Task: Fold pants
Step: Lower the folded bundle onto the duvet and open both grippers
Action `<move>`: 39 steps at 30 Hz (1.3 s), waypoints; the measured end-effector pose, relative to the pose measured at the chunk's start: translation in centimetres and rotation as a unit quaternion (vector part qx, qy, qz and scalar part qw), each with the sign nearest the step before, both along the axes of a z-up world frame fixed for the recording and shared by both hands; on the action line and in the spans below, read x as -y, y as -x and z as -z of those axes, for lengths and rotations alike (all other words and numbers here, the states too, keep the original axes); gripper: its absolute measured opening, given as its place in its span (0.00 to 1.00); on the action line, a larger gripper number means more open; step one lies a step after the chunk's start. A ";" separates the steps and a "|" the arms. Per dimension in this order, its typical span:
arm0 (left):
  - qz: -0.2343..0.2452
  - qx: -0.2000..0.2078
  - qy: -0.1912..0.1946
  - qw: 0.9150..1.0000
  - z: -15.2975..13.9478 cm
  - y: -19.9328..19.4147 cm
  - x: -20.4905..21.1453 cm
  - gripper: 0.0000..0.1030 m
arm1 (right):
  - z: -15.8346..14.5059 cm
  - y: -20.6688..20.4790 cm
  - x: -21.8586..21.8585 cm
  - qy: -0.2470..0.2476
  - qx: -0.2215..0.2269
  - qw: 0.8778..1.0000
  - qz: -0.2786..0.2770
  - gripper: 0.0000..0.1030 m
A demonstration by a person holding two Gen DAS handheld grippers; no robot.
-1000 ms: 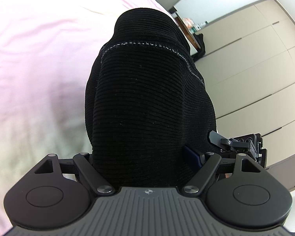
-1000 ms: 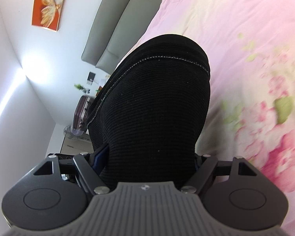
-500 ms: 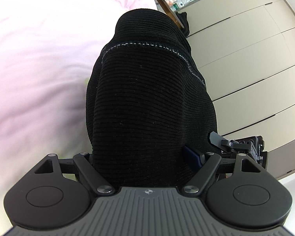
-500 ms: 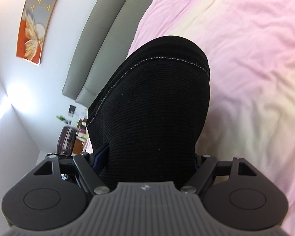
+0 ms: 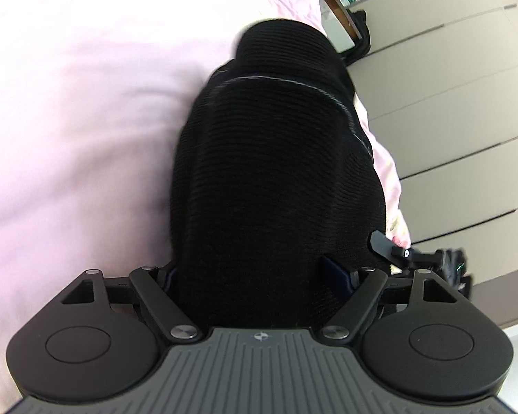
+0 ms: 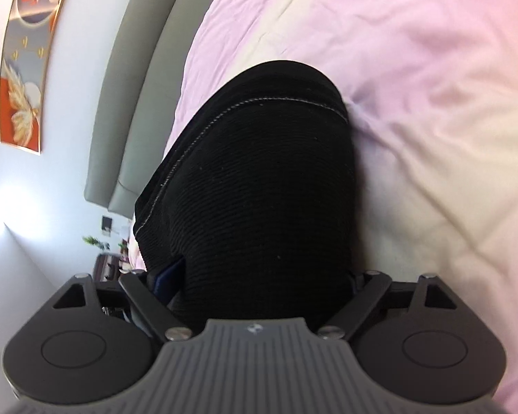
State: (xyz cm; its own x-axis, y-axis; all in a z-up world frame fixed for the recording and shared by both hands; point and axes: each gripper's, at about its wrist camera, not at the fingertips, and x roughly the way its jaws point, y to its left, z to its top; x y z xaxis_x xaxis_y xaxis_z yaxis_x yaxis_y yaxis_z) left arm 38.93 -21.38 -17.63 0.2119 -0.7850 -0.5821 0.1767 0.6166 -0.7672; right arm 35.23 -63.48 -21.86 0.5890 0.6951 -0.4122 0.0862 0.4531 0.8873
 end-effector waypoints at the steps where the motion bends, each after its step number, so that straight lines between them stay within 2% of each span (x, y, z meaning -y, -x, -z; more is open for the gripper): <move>1: 0.001 0.003 -0.001 1.000 0.0 0.9 -0.7 0.90 | 0.3 0.7 0.1 -0.004 0.001 1.000 0.007 0.80; 5: 0.011 0.022 -0.016 1.000 -0.1 1.4 -1.2 0.91 | 0.6 2.9 1.0 -0.012 0.003 1.000 0.023 0.80; 10: 0.009 0.034 -0.037 0.999 -1.0 0.6 -2.4 0.91 | -1.8 4.7 1.0 0.034 0.004 0.999 0.041 0.81; 14: 0.010 0.041 -0.052 0.998 -1.6 0.8 -2.5 0.91 | -1.9 7.1 0.5 0.040 -0.029 0.998 0.038 0.84; 16: 0.008 0.037 -0.056 0.998 -1.9 0.8 -2.1 0.91 | -1.8 8.7 0.0 0.058 -0.033 0.997 0.028 0.83; 17: 0.007 0.035 -0.063 0.997 -1.7 1.2 -0.6 0.91 | -1.5 9.2 -0.4 0.068 -0.044 0.997 0.020 0.82; 22: 0.000 0.062 -0.109 0.992 -2.7 3.2 0.8 0.91 | -1.6 11.1 -1.5 0.104 -0.067 0.992 0.022 0.70; 26: 0.003 0.064 -0.144 0.988 -3.9 5.0 1.1 0.94 | -2.2 13.0 -2.4 0.138 -0.104 0.985 0.020 0.64; 29: 0.003 0.041 -0.147 0.988 -3.8 5.5 1.1 0.96 | -3.4 13.7 -3.6 0.195 -0.114 0.974 0.013 0.57; 32: 0.003 0.049 -0.164 0.985 -5.2 7.2 -0.6 0.95 | -5.3 14.6 -5.3 0.250 -0.117 0.961 0.018 0.53; 35: 0.009 0.064 -0.195 0.979 -6.5 9.1 -1.3 0.91 | -6.9 15.6 -7.1 0.279 -0.110 0.954 0.024 0.58; 39: 0.004 0.087 -0.205 0.975 -8.2 10.6 -1.5 0.90 | -9.4 17.3 -9.2 0.283 -0.094 0.954 0.023 0.63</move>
